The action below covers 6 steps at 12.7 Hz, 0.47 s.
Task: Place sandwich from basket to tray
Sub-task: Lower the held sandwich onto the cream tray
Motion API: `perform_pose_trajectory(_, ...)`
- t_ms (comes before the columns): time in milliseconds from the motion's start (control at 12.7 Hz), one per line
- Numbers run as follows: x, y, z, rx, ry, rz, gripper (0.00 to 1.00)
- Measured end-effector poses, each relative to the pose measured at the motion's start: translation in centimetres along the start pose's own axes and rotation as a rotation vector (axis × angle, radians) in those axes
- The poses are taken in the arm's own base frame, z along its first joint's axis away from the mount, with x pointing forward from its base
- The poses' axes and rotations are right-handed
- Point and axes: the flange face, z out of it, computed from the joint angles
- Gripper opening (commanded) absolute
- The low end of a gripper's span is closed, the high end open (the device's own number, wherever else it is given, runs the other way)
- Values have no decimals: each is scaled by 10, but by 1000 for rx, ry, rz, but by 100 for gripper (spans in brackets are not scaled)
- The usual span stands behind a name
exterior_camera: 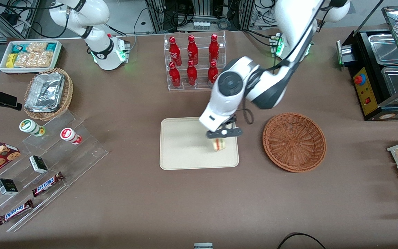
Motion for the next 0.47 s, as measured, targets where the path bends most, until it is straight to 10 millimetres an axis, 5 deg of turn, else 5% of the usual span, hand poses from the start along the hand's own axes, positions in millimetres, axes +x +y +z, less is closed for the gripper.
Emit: perform_pose_trajectory(472,-15,48,65,-23,-8,61,0)
